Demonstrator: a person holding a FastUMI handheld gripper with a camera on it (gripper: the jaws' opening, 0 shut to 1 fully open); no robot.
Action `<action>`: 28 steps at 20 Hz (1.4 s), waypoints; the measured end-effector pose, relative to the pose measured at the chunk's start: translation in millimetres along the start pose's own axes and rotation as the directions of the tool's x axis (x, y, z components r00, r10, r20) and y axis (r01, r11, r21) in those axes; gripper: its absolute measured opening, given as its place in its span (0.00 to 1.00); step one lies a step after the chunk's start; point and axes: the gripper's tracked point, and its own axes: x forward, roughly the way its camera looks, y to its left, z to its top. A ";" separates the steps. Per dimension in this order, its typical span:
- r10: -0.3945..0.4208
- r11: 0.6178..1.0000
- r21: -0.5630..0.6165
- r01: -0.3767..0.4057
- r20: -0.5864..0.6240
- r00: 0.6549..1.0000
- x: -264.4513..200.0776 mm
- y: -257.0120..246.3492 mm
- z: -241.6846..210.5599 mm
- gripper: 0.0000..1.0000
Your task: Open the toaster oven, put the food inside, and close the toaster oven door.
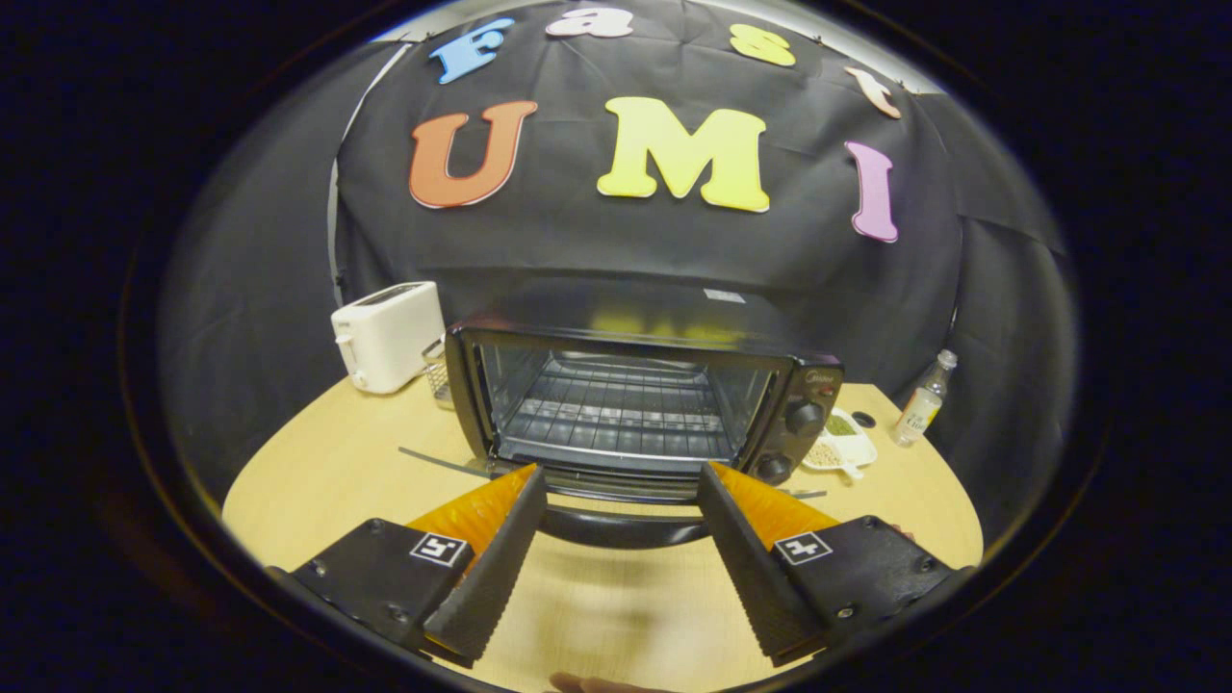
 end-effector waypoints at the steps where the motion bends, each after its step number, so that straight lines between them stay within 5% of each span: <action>1: 0.004 1.000 -0.006 -0.004 0.002 1.000 -1.9 0.0 -3.3 1.00; 16: 0.043 0.999 0.009 -0.042 -0.138 0.989 -6.1 9.2 -72.7 1.00; 22: 0.065 0.997 0.067 -0.047 -0.308 0.949 10.1 15.3 -121.7 1.00; 28: 0.129 0.991 0.082 -0.110 -0.292 0.948 -4.1 17.8 -114.0 1.00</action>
